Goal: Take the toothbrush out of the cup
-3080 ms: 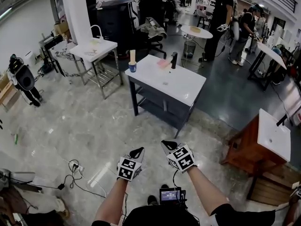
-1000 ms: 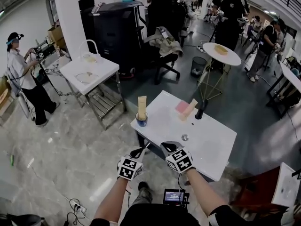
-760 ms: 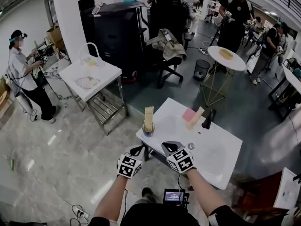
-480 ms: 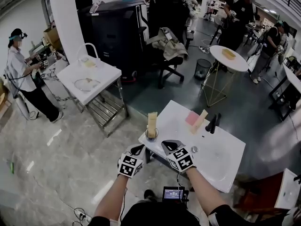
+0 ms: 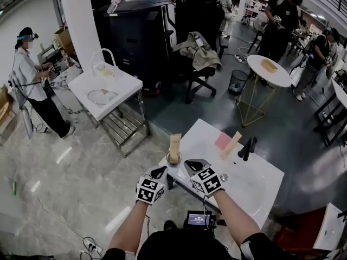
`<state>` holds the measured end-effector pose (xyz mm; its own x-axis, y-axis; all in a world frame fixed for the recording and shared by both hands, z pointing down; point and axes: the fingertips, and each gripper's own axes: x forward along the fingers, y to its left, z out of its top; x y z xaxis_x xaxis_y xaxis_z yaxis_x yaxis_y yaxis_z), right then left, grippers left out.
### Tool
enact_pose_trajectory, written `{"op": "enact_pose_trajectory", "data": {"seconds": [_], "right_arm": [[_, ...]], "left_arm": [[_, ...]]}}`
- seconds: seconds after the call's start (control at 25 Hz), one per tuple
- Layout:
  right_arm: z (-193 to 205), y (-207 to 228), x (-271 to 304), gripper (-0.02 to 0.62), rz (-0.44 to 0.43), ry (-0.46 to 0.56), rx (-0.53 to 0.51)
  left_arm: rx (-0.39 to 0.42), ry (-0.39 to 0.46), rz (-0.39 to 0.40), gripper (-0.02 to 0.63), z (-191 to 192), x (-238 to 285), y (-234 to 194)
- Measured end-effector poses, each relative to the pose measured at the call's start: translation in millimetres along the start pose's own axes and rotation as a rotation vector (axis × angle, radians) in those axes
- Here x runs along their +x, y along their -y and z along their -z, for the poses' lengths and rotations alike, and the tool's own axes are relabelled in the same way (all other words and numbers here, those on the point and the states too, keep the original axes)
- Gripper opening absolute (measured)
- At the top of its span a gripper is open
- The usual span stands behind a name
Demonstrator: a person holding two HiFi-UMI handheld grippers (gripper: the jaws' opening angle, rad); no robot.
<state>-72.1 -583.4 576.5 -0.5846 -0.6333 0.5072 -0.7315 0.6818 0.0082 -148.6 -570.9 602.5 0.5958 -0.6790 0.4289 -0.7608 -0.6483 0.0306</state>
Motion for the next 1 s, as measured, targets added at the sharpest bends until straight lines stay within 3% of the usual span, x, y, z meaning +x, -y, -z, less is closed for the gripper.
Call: {"op": "enact_pose_trajectory", "data": {"seconds": [0.76, 1.0], "right_arm": [[0, 13, 4, 0.009, -0.062, 0.009, 0.019], [-2, 26, -1, 0.009, -0.079, -0.006, -0.011]], "left_arm": [[-0.016, -0.002, -0.025, 0.009, -9, 13, 10], [0.013, -0.022, -0.048, 0.009, -15, 12, 5]]}}
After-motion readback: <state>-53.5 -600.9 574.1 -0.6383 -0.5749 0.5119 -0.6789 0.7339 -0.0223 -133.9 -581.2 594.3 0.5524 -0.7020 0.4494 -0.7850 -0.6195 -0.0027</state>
